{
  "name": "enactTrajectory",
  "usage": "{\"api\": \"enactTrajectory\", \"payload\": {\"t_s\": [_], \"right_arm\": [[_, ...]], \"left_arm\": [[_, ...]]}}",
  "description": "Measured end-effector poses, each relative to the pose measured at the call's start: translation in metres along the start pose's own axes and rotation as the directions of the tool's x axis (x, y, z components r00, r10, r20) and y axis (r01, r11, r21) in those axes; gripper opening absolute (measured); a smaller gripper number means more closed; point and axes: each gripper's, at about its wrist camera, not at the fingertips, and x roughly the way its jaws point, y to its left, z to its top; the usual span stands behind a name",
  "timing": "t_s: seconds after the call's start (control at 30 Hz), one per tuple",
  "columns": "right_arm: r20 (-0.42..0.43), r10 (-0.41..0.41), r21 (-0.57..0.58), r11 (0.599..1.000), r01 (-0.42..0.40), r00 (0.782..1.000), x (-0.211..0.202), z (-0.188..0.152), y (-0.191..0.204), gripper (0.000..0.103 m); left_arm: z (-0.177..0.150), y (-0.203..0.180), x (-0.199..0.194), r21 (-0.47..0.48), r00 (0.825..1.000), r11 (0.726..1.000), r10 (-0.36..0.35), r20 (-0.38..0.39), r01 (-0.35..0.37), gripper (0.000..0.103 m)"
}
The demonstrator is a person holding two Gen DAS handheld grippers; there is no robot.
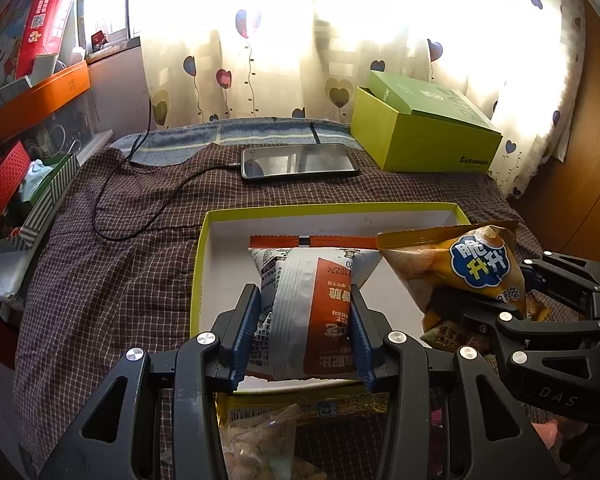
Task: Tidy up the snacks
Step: 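Carry both bags over the yellow-green tray with both tools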
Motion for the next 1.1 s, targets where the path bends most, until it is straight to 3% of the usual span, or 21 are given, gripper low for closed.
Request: {"api": "enactTrajectory", "payload": {"t_s": [0.4,0.67,0.9,1.1], "right_arm": [[-0.083,0.018,0.035,0.999,-0.015,0.996,0.041,0.010,-0.017,0.048],[-0.002,0.030,0.032,0.999,-0.030,1.000,0.018,0.013,-0.020,0.060],[0.050,0.029,0.013,0.999,-0.030,0.998,-0.001,0.014,-0.014,0.061],[0.043,0.013,0.009,1.000,-0.013,0.999,-0.011,0.008,-0.012,0.061]], "left_arm": [[0.012,0.009,0.041,-0.022,0.997,1.000,-0.016,-0.074,0.014,0.044],[0.020,0.007,0.040,-0.019,0.996,0.999,-0.044,-0.078,0.043,0.044],[0.019,0.004,0.023,-0.012,0.999,0.999,-0.037,-0.024,0.037,0.044],[0.015,0.004,0.008,-0.009,1.000,1.000,-0.012,0.002,0.012,0.044]]}}
